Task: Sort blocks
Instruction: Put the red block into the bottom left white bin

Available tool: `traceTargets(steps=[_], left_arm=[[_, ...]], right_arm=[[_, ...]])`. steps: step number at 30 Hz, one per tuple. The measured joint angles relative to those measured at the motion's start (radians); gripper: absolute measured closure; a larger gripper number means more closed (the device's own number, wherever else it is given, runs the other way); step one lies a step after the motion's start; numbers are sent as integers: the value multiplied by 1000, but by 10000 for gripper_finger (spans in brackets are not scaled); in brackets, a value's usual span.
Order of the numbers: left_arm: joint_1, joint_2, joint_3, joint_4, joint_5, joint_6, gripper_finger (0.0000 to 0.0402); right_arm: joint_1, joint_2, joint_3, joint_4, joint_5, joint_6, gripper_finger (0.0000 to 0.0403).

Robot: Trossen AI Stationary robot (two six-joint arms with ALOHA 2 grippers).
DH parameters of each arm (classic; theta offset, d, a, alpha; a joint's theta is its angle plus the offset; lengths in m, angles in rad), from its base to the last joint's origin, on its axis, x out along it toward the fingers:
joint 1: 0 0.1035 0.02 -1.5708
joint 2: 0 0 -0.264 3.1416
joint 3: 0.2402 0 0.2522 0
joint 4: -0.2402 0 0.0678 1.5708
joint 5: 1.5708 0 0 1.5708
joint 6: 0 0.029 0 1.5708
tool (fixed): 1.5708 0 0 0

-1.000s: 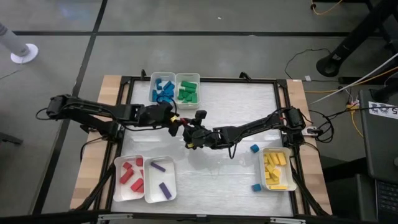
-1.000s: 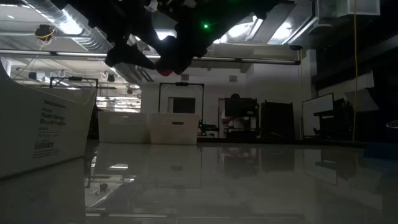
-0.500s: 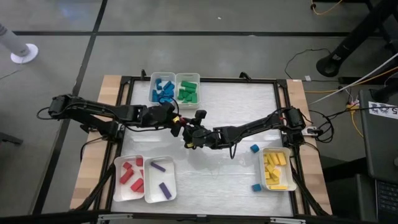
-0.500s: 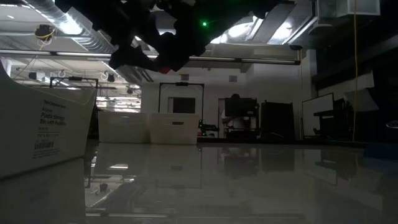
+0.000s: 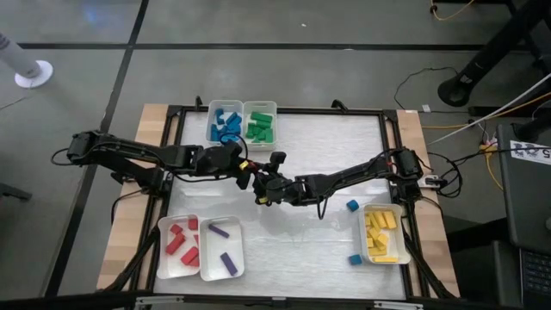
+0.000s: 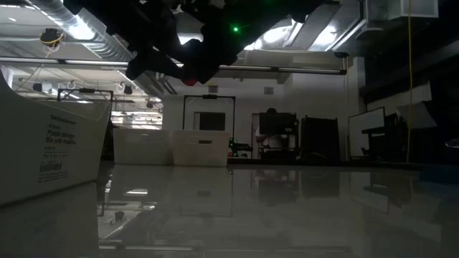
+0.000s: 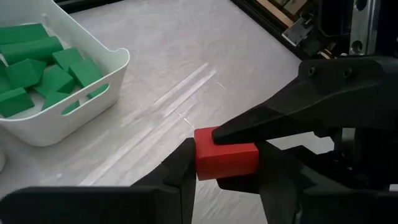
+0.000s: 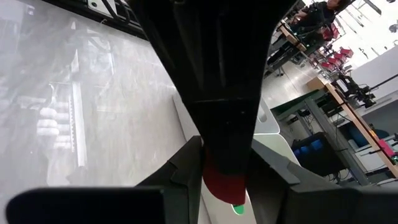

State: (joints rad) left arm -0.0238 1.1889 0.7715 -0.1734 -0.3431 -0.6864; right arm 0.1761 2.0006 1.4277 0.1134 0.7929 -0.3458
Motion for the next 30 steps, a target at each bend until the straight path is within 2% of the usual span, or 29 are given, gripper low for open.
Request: traceTargets(steps=[5, 10, 16, 22, 26, 30], left_arm=[[0, 0, 0, -5, 1, 8, 287], [0, 0, 0, -15, 3, 9, 285], [0, 0, 0, -85, 0, 9, 285], [0, -6, 0, -178, 9, 8, 283], [0, -52, 0, -264, 136, 7, 284], [-3, -135, 0, -358, 411, 6, 283]], right_arm=[[0, 0, 0, -3, -18, 1, 291], [0, 0, 0, -2, -57, 1, 246], [3, 0, 0, -4, 5, 0, 191], [21, 0, 1, -51, 33, 0, 174], [39, 0, 1, -89, 119, 2, 174], [60, 0, 1, -113, 166, 3, 173]])
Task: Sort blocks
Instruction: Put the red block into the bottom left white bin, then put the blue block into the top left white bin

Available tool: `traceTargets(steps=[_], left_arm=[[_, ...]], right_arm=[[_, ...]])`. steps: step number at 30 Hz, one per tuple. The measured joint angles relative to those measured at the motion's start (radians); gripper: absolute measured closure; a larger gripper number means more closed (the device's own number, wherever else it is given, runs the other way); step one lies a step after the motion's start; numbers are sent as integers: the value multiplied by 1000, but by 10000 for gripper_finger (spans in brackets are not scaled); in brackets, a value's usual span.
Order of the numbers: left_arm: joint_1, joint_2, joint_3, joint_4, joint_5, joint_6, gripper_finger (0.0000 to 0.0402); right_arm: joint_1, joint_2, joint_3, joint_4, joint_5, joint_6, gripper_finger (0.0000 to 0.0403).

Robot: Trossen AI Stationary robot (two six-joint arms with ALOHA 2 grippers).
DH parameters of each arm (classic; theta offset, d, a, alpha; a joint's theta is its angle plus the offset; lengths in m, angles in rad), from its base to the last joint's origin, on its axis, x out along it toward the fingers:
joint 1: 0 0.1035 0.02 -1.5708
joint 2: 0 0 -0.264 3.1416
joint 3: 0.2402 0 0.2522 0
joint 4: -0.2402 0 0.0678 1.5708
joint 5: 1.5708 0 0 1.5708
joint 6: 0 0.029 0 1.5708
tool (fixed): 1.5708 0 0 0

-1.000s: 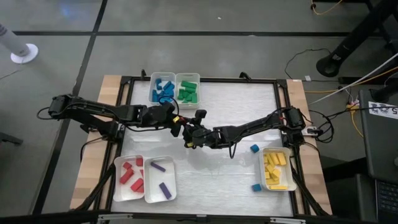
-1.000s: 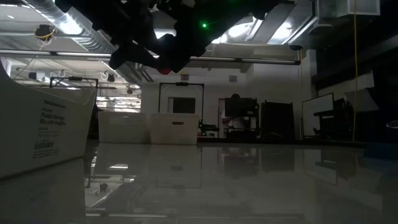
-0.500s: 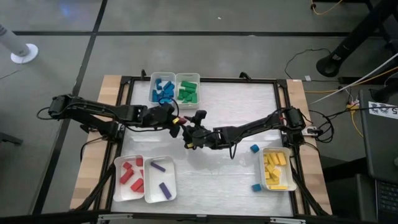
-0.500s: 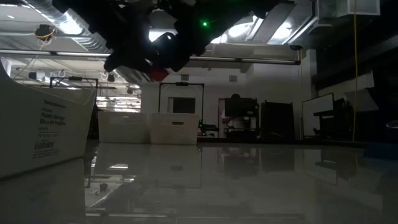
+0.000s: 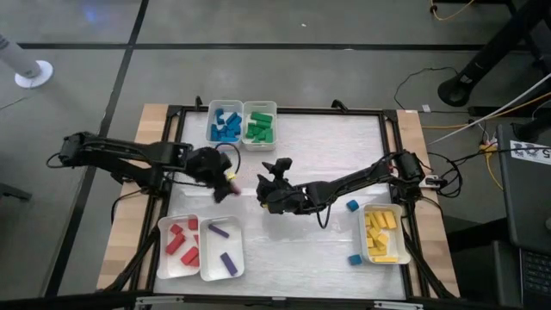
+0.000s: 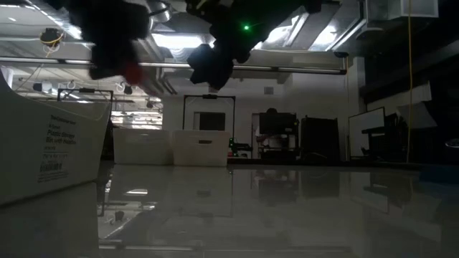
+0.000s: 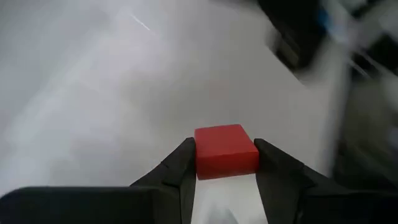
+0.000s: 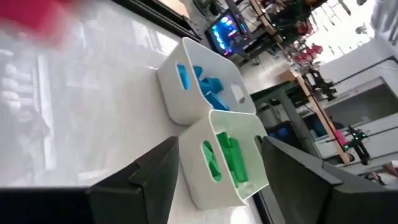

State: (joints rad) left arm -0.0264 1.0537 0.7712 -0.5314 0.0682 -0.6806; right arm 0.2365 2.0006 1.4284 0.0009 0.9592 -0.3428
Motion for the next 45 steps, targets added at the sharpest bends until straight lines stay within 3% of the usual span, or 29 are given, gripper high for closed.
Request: traceTargets(steps=[4, 7, 10, 18, 26, 32, 38, 45], left_arm=[[-42, -84, 0, -151, 361, -12, 281], [-125, -132, 0, -282, 464, -92, 281], [-220, -155, -3, -361, 462, -205, 280], [-413, -137, -59, -371, 390, -453, 257], [-459, -112, -94, -368, 389, -528, 204], [-459, -111, -97, -367, 388, -545, 191], [-459, -111, -96, -323, 388, -508, 200], [-459, -111, -96, -212, 304, -413, 203]], right_arm=[[20, 0, 0, -17, 0, 22, 173], [36, 0, 0, -74, -1, 76, 173], [48, 0, 0, -161, -1, 139, 173], [51, 0, 0, -442, -18, 365, 173], [51, 0, 0, -575, -136, 468, 173], [50, -43, 0, -764, -207, 527, 173], [28, -132, 40, -1093, -429, 717, 173], [-11, -170, 65, -1404, -804, 960, 173]])
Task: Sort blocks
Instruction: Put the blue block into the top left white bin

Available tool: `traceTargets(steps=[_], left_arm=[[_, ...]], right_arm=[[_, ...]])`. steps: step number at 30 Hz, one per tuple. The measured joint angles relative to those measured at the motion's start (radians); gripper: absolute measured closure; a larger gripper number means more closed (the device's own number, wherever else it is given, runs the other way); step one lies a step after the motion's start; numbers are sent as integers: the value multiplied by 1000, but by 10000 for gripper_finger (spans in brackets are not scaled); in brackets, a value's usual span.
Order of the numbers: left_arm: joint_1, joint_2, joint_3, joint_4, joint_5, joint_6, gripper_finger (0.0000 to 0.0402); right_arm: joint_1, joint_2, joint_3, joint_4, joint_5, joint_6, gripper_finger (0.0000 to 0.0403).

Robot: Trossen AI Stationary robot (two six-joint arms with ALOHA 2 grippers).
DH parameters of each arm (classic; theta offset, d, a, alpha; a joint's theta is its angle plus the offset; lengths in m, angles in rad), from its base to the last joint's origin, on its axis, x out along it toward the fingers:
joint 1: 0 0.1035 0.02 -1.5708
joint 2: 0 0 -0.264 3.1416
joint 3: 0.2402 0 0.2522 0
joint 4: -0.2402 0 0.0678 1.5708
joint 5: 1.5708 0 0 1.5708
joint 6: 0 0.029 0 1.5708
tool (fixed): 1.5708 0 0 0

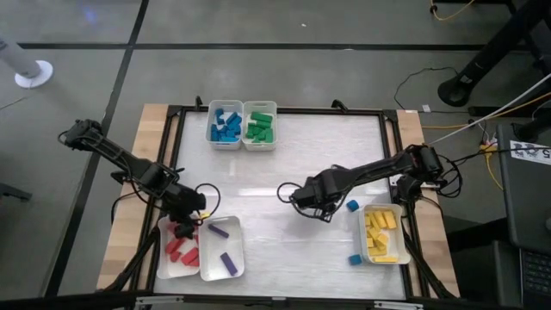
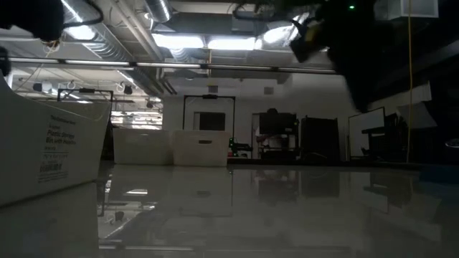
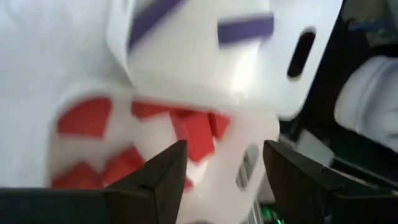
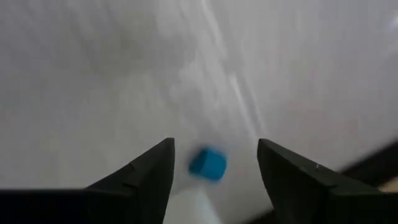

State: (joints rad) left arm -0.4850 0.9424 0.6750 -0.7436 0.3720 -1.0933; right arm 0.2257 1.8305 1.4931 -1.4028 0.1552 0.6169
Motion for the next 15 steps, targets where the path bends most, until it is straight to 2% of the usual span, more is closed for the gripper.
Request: traceTargets(steps=[4, 9, 15], left_arm=[[0, 0, 0, 34, -100, 67, 204], [0, 0, 0, 29, -129, 136, 204], [0, 0, 0, 27, -130, 209, 204]], right_arm=[[0, 0, -54, -49, -117, 88, 173], [-1, 1, -160, -29, -227, 116, 173], [-39, 2, -268, -8, -254, 175, 173]])
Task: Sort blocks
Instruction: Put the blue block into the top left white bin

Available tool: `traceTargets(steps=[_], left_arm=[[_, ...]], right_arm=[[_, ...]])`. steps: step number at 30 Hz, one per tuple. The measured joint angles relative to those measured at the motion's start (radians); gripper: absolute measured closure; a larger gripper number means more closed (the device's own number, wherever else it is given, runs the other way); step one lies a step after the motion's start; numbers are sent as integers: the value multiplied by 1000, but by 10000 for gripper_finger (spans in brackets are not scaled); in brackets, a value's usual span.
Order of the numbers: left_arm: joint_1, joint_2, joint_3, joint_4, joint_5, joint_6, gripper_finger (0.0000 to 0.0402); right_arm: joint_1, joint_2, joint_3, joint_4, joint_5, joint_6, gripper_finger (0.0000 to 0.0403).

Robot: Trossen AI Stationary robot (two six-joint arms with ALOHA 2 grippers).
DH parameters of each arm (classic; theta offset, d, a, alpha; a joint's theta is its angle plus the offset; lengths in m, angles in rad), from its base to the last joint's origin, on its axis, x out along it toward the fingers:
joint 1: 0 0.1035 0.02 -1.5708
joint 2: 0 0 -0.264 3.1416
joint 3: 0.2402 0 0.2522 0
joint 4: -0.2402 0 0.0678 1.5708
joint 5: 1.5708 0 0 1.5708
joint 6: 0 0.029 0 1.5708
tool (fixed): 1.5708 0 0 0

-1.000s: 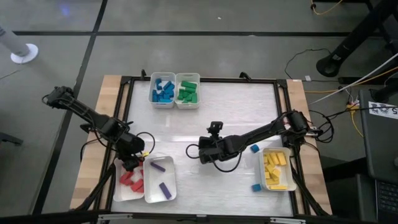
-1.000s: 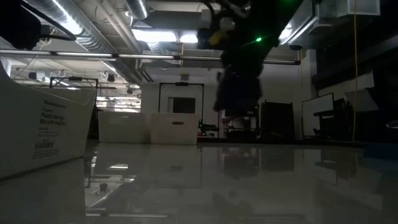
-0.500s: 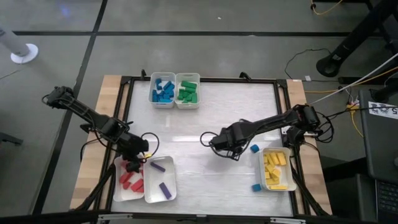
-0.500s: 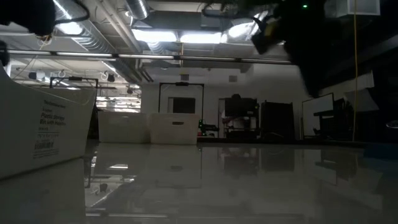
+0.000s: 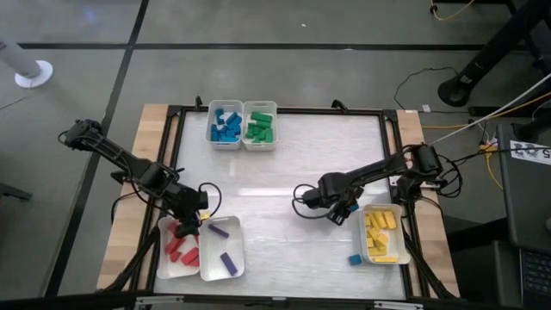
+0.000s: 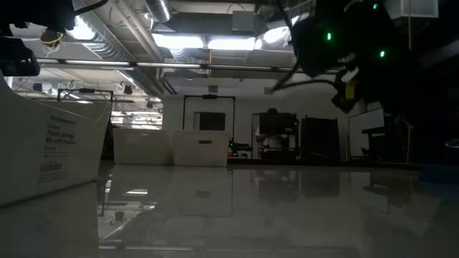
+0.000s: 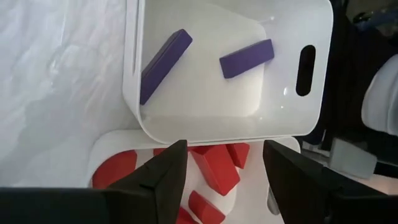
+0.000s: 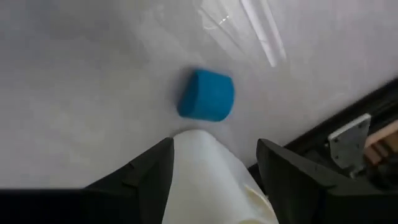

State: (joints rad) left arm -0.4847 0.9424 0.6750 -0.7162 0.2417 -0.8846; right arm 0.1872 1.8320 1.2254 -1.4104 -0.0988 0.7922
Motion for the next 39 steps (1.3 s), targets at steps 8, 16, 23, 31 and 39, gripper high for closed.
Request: traceTargets(steps=[8, 16, 23, 31, 39], left_arm=[[0, 0, 0, -1, -3, 55, 204], [0, 0, 0, -1, -4, 55, 204], [0, 0, 0, -1, -25, 55, 204], [0, 0, 0, 0, -58, 131, 204], [0, -2, 0, 1, -143, 169, 204]], right_arm=[[-66, 0, -139, 173, -66, 42, 173], [-70, 0, -230, 220, -103, 41, 173], [-71, -4, -255, 289, -123, 10, 201], [-70, -2, -254, 297, -123, -18, 274], [-69, 3, -181, 340, -102, -67, 274]])
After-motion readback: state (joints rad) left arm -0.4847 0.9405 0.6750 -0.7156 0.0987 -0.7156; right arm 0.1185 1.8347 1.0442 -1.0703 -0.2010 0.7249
